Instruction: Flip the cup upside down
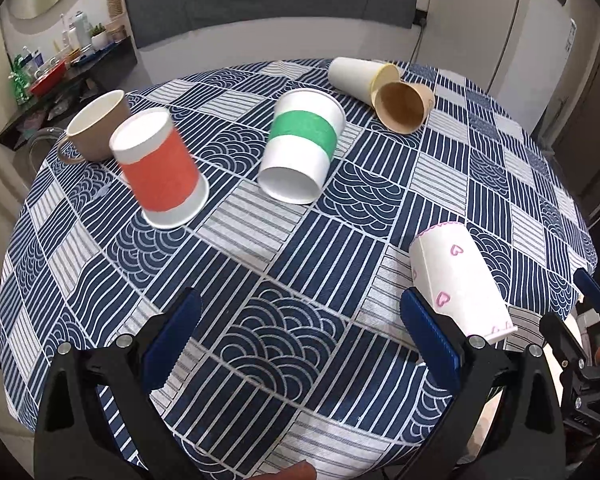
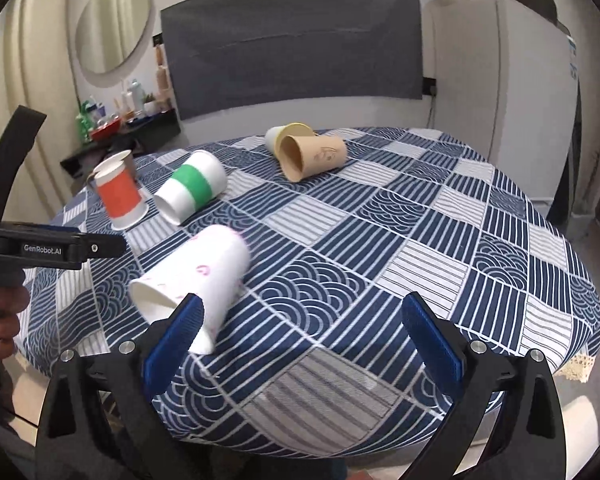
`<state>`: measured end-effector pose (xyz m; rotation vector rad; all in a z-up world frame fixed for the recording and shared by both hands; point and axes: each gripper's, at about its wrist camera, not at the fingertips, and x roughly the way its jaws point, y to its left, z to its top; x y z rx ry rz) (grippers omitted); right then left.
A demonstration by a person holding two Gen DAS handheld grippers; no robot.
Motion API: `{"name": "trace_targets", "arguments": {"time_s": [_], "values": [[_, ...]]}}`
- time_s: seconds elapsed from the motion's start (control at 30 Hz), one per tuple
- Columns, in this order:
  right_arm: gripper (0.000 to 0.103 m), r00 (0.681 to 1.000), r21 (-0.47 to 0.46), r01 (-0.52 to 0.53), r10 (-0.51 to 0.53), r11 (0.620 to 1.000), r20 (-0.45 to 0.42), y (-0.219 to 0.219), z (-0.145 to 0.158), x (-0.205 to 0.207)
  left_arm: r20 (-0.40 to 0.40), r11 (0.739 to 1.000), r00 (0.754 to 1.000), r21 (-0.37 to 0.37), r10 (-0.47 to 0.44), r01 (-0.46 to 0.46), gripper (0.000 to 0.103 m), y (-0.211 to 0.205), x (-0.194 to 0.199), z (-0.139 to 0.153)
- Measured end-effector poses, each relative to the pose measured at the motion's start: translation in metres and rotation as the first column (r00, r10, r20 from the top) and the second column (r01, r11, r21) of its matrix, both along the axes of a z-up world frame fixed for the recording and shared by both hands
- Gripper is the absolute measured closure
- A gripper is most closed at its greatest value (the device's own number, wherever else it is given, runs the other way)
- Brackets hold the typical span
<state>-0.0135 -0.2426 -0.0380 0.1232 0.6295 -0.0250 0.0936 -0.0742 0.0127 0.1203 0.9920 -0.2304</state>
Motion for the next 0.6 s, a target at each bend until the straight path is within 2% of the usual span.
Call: {"name": "trace_targets", "arguments": {"time_s": [0.1,0.23,0.5,0.6], "values": [[0.008,1.000,0.028,0.021,-0.021,0.999,-0.019,-0.016,-0.007,0.005,-0.036,1.000,0.999,0.009,-0.017,0.018,0.006,-0.014,0.009,0.002],[0.008,0.999,0.056,0.033,-0.031,0.998,-0.045,-0.031,-0.015,0.011,-0.140,0.998,0.988,-0.037,-0.060,0.055,0.006,-0.031,0.023,0.002],[0.008,0.996,0.069,0.045,-0.039,0.997,-0.086,-0.048,-0.028,0.015,-0.216,0.992,0.969,-0.017,-0.124,0.123,0.006,-0.076,0.043,-0.001],[0.008,0.995,0.072,0.056,-0.049,0.996,-0.087,-0.056,-0.030,0.013,-0.264,0.991,0.956,0.022,-0.124,0.135,0.006,-0.087,0.053,-0.010]]}}
